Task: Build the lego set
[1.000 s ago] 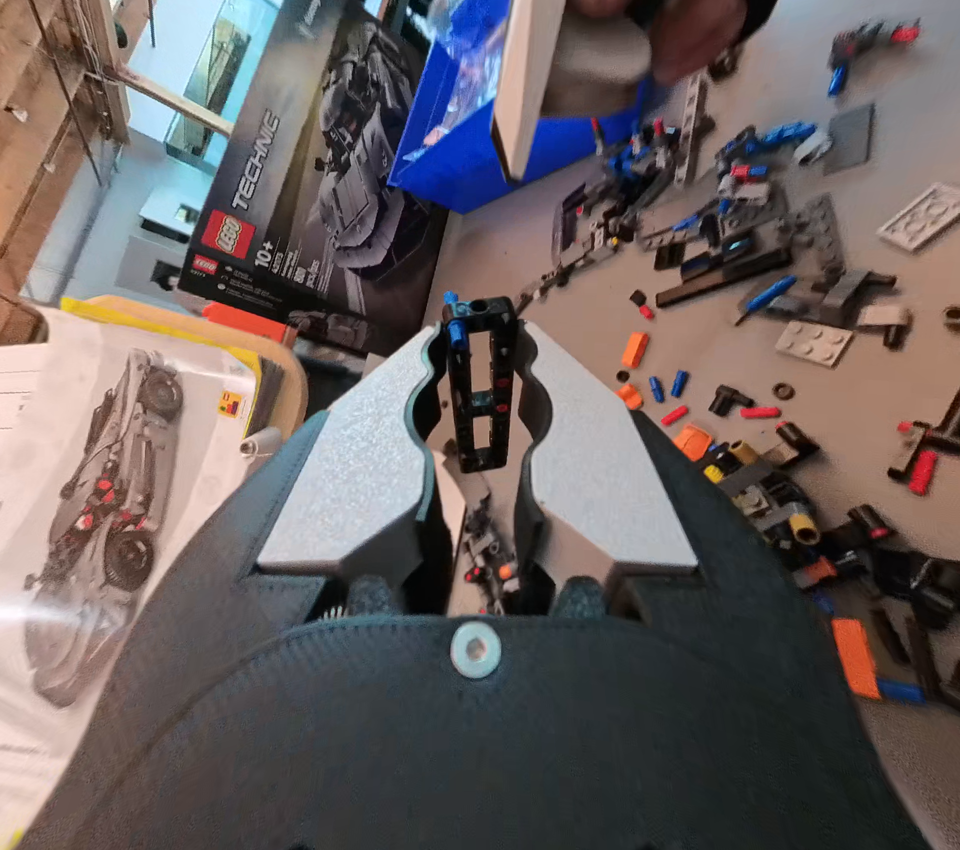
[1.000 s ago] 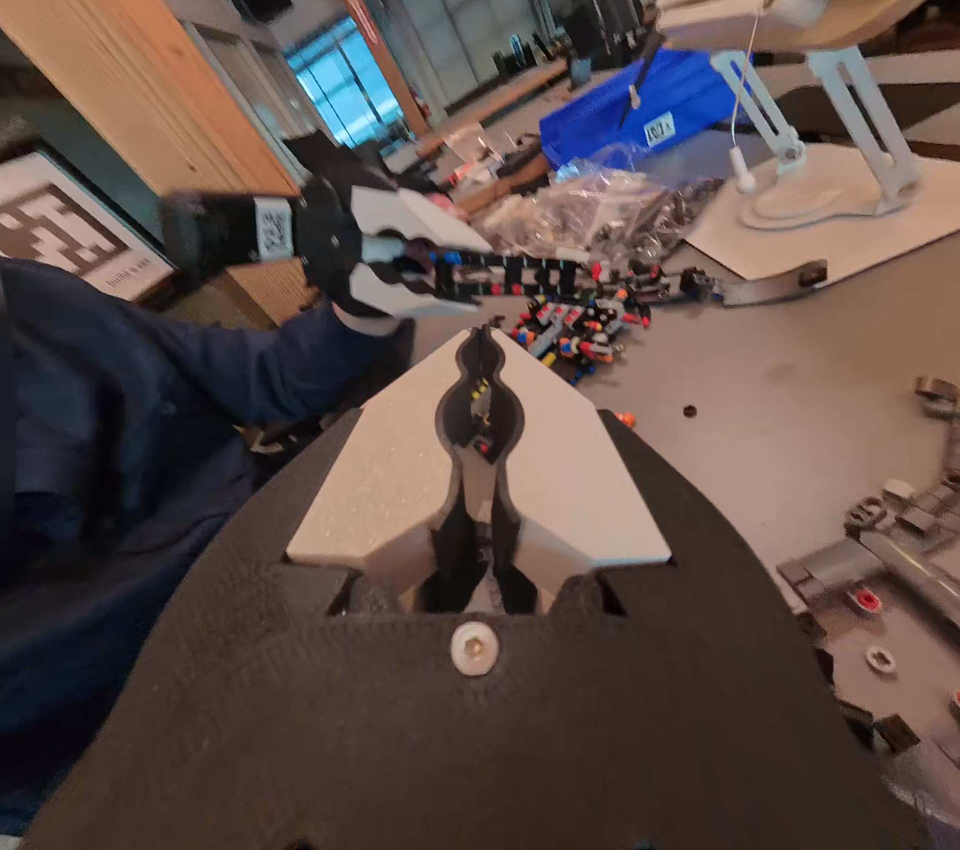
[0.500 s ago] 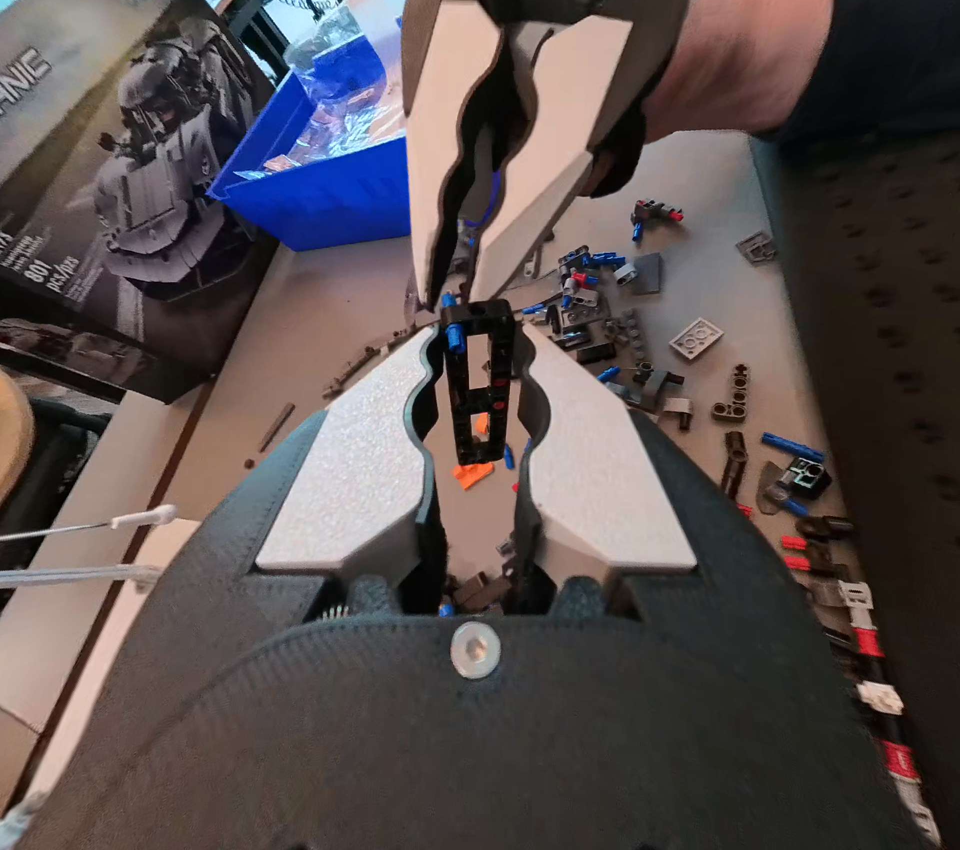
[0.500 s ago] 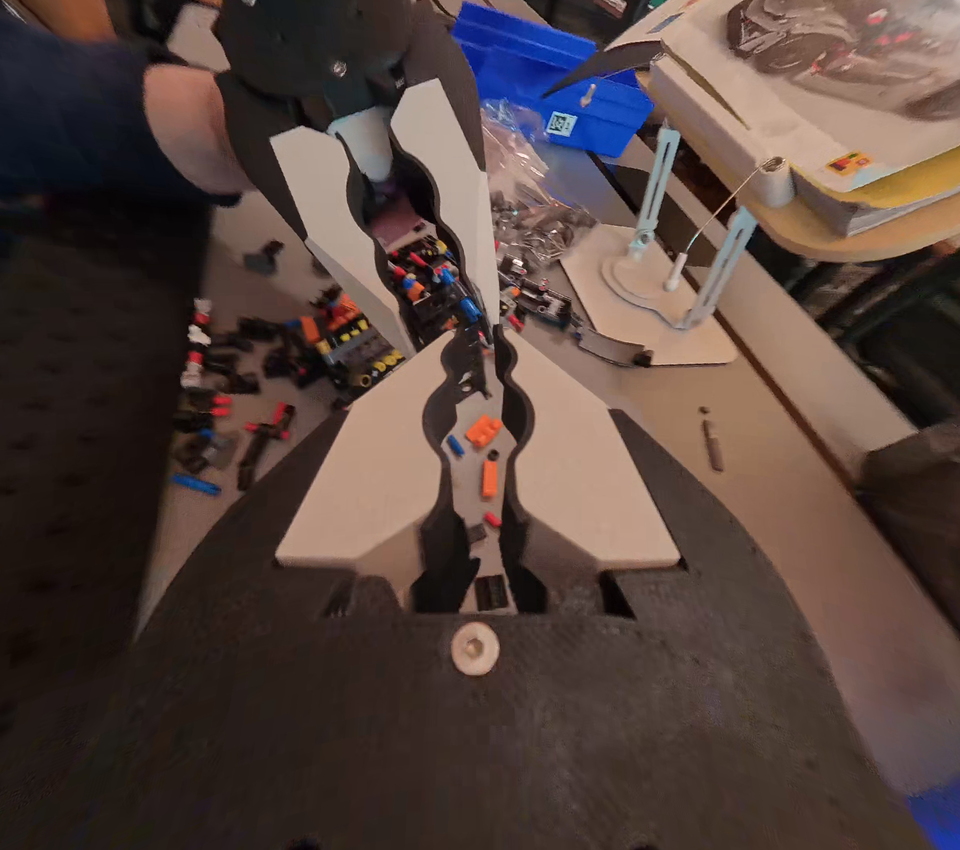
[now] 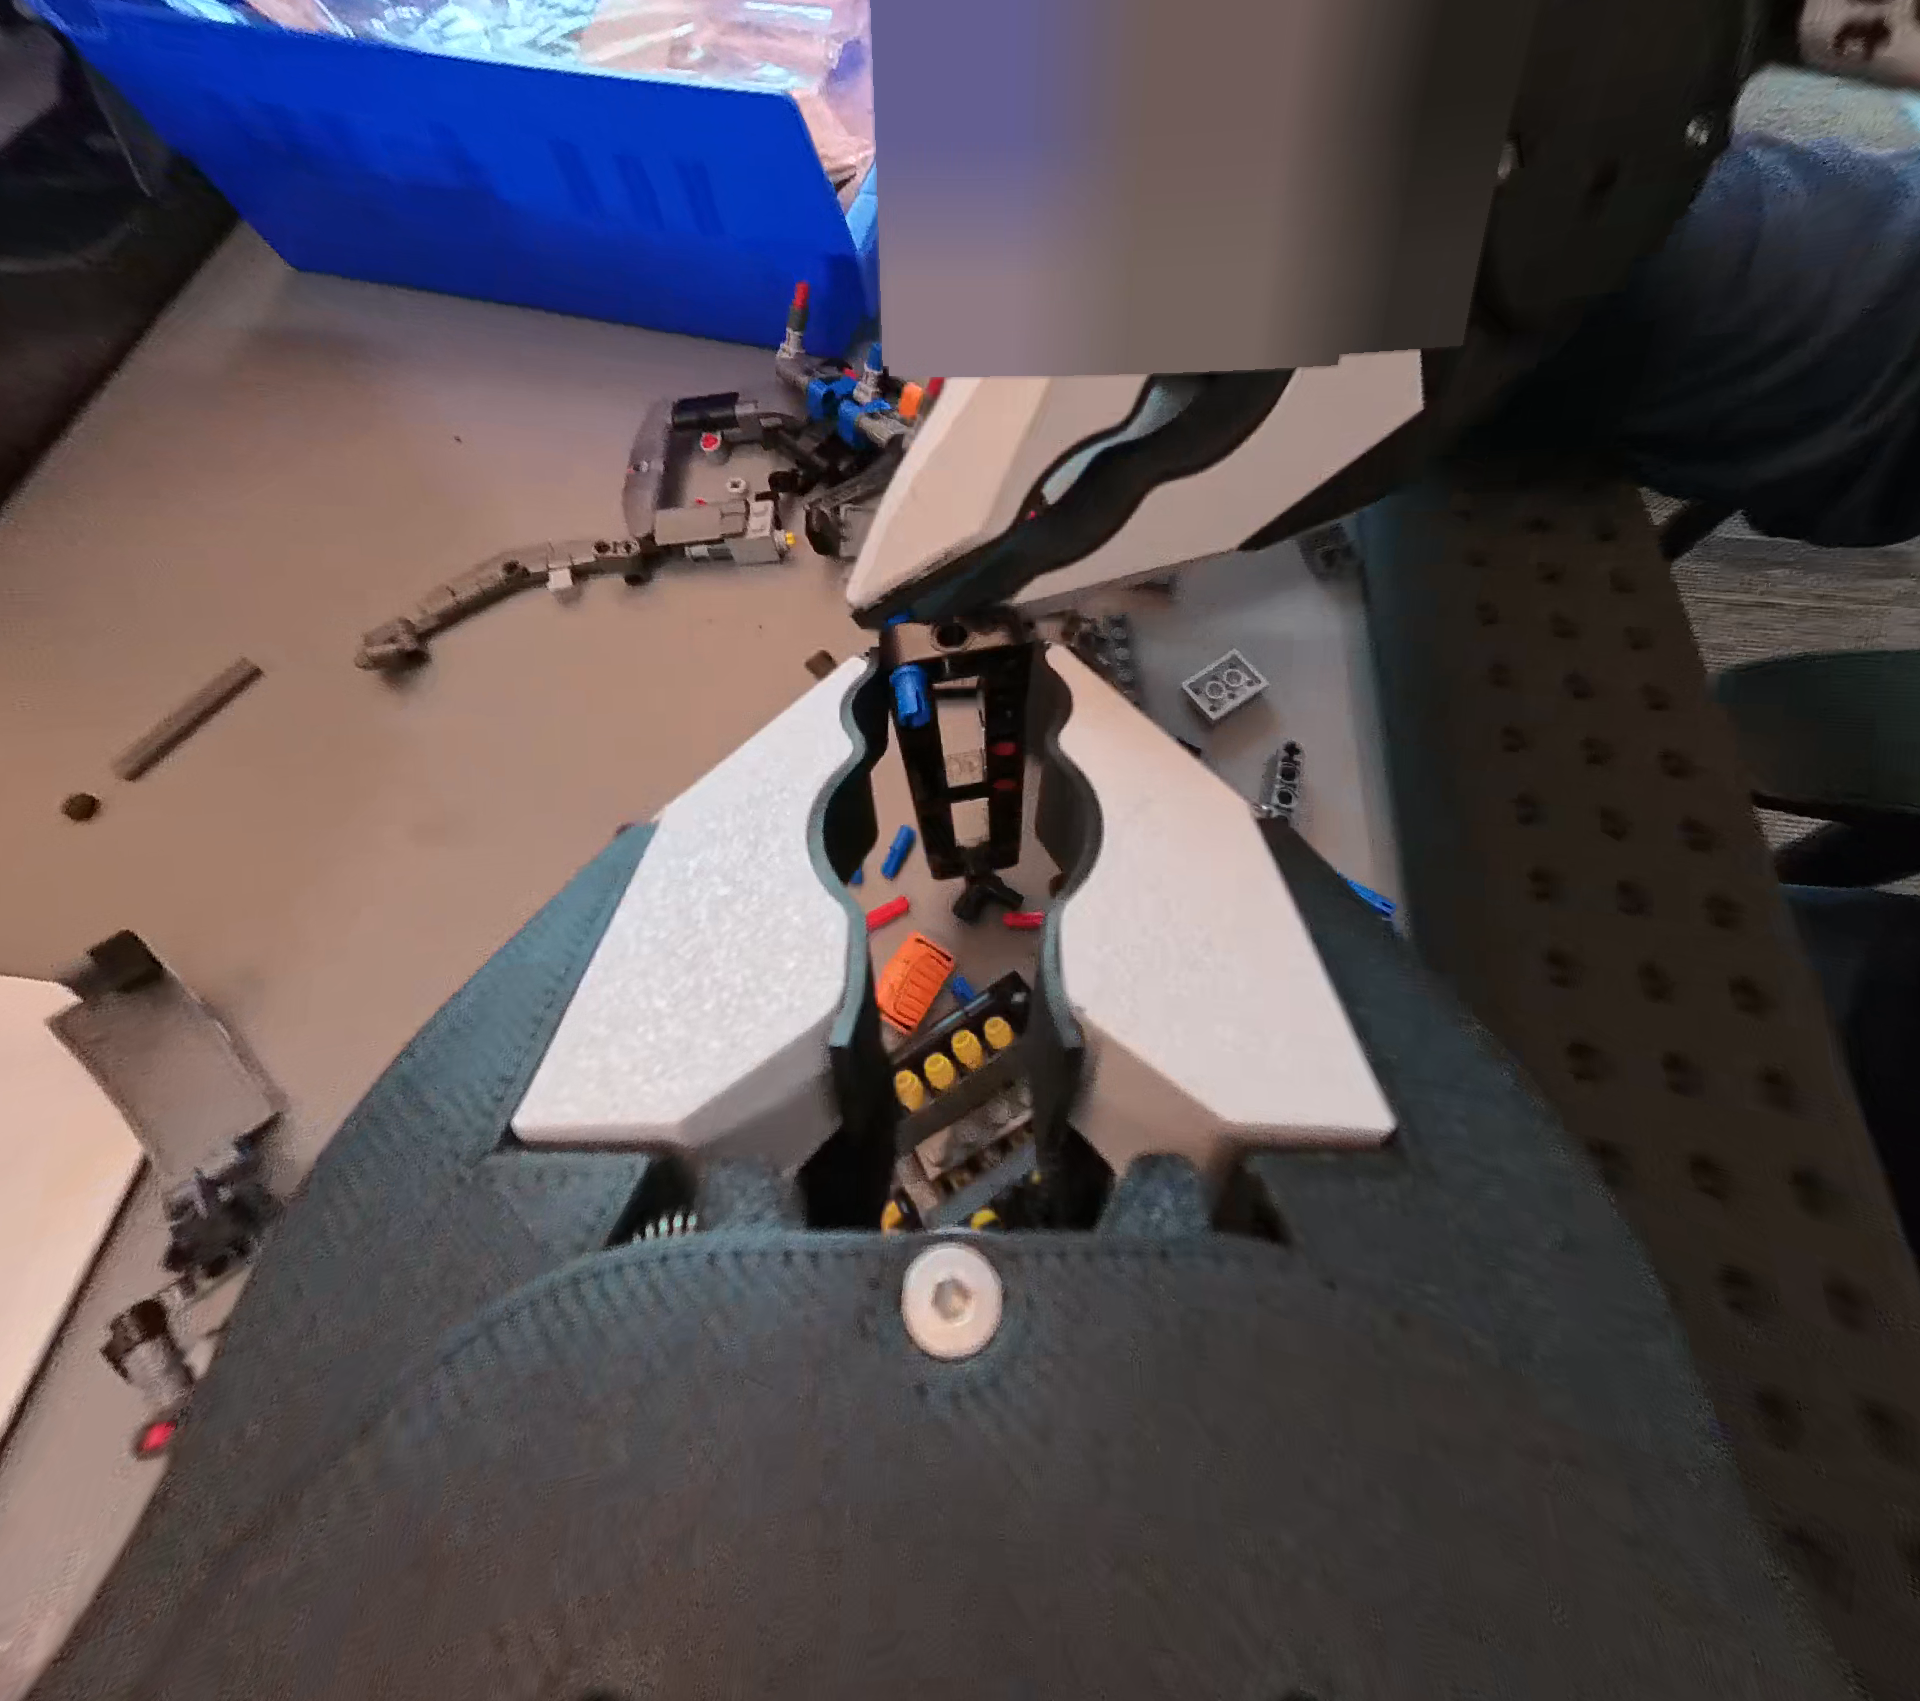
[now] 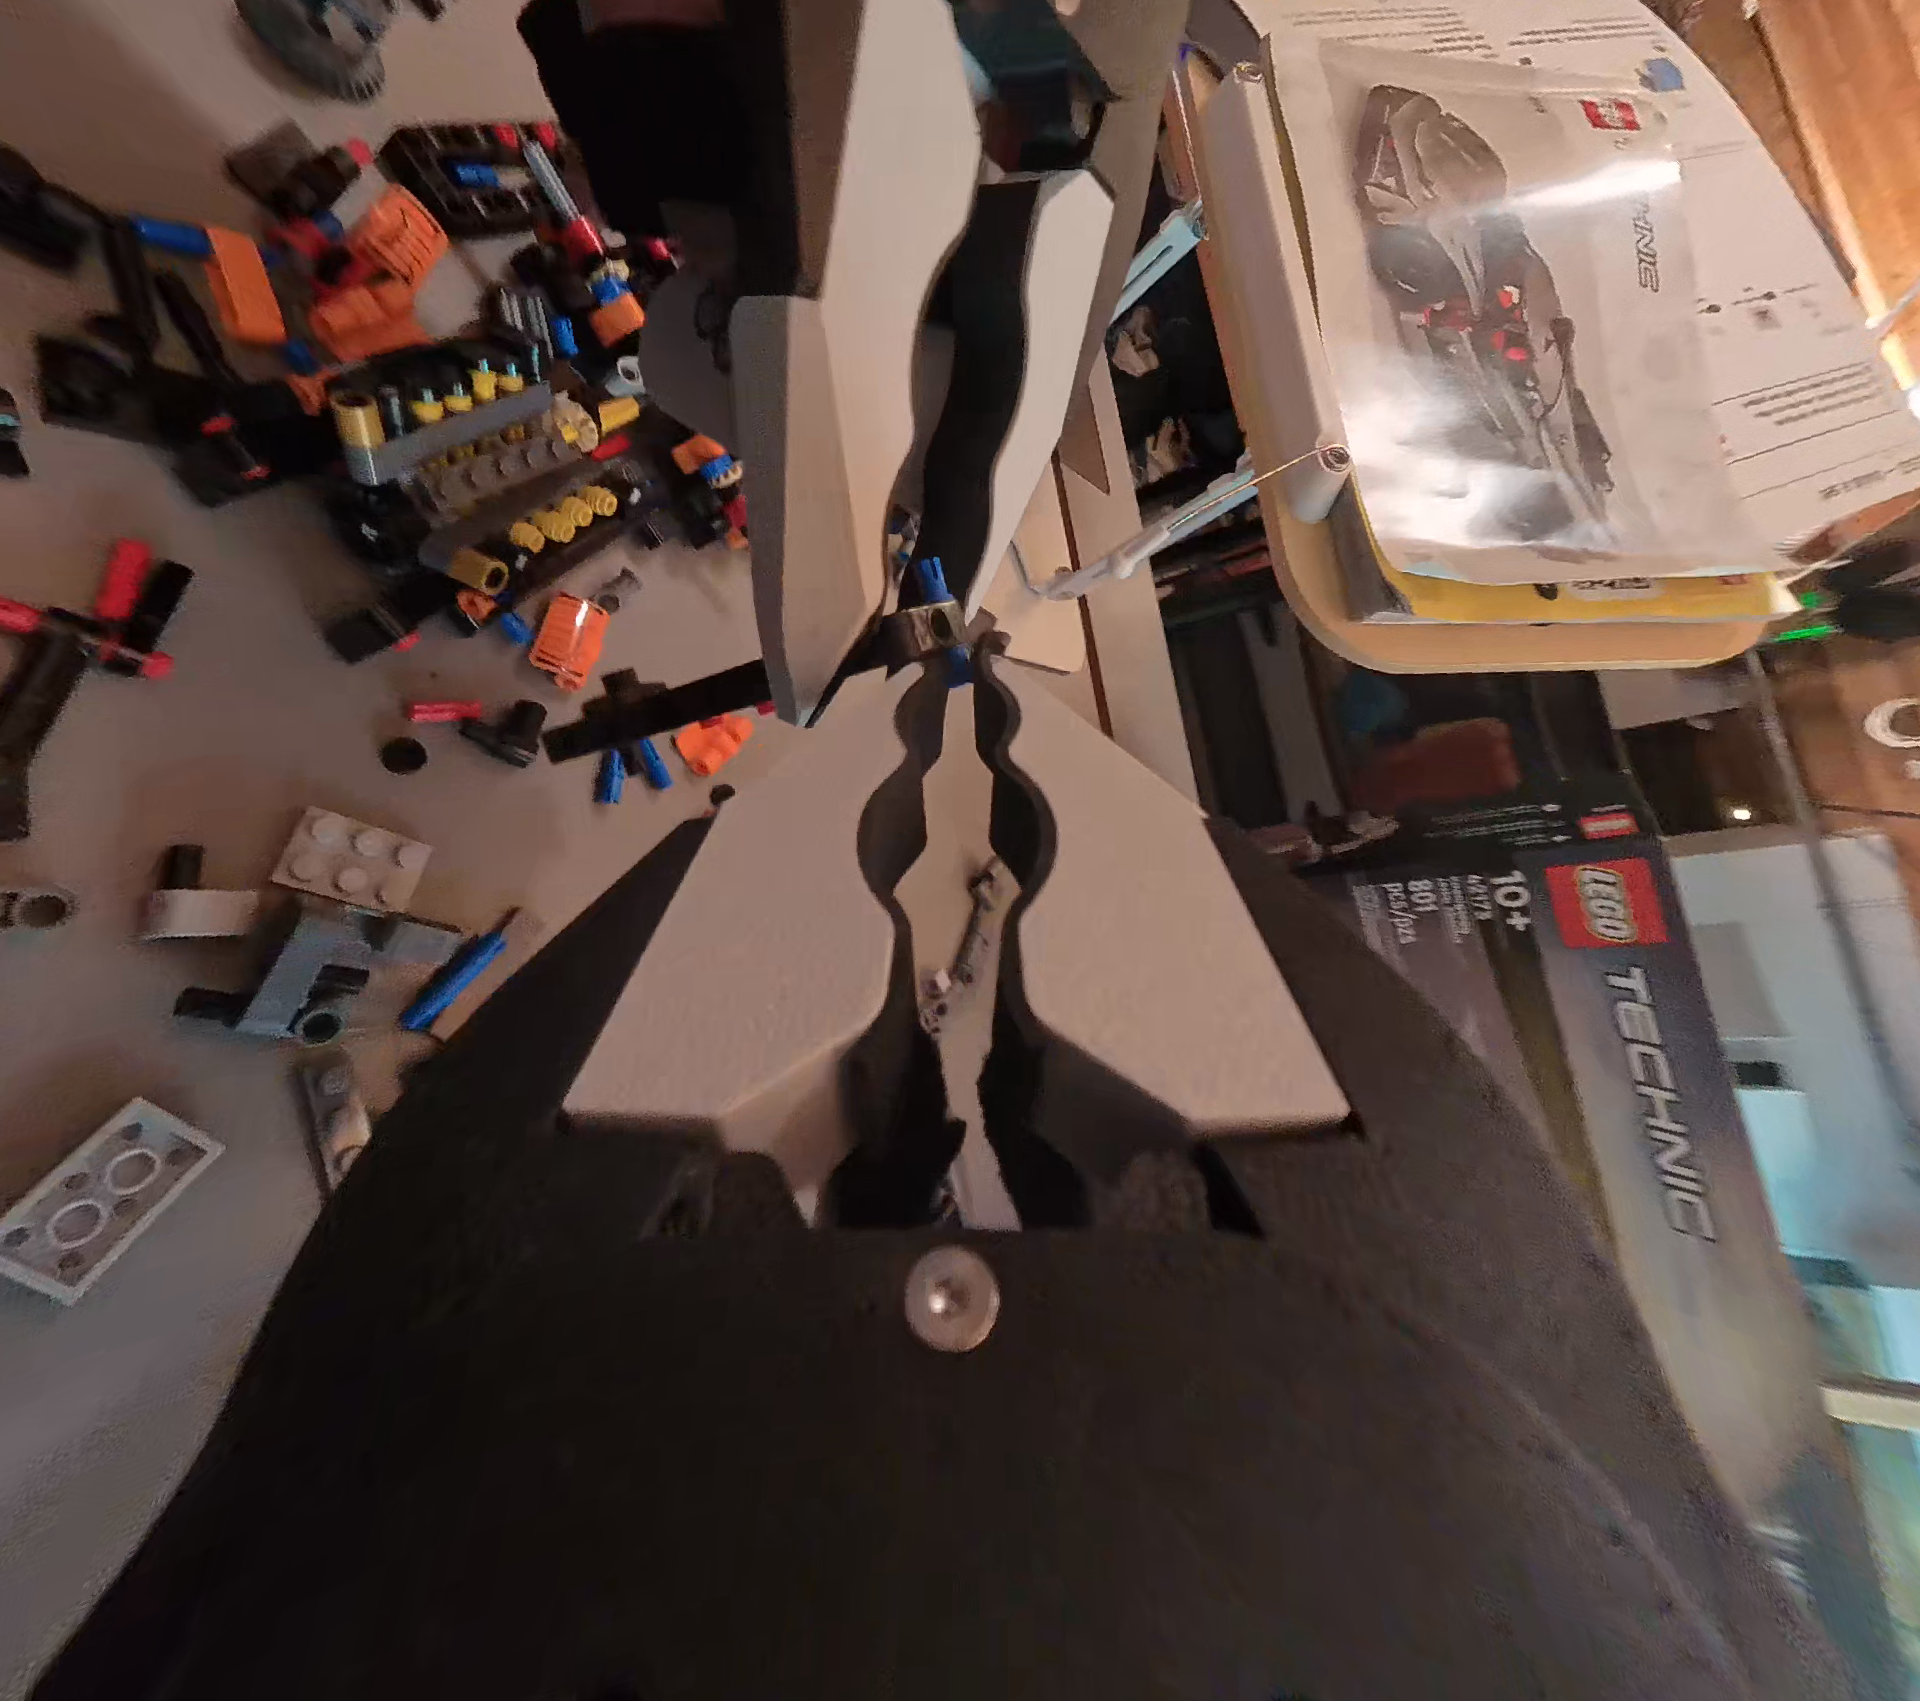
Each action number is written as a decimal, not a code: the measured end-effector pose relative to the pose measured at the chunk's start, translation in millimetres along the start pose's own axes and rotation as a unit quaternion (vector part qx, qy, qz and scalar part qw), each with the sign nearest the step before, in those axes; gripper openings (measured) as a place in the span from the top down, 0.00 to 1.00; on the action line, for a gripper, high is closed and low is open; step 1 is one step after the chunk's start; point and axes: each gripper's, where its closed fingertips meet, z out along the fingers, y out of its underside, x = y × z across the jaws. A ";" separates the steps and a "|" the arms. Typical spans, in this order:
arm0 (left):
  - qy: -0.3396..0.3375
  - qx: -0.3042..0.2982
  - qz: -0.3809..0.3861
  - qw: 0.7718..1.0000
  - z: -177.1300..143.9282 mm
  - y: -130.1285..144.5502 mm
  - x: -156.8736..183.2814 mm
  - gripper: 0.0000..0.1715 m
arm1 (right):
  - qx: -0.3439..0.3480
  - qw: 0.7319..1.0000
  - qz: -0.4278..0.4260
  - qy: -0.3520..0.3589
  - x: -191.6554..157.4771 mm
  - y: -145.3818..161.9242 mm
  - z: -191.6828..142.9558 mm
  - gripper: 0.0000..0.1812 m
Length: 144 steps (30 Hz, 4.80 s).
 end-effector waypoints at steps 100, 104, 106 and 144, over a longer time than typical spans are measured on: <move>0.176 0.119 -0.162 0.964 -13.4 -26.0 10.8 0.87 | 0.081 0.986 0.145 -0.002 14.8 -7.8 -12.7 0.98; 0.186 0.100 -0.156 0.965 -12.5 -20.8 15.2 0.87 | 0.081 0.988 0.131 -0.010 10.0 -9.8 -12.8 0.98; 0.184 0.082 -0.150 0.968 -10.4 -15.6 16.8 0.87 | 0.067 0.991 0.116 -0.015 5.9 -8.5 -11.1 0.98; 0.133 0.170 -0.025 0.976 -38.1 -48.9 23.2 0.87 | 0.281 0.840 0.442 -0.144 36.4 -30.2 -40.2 0.96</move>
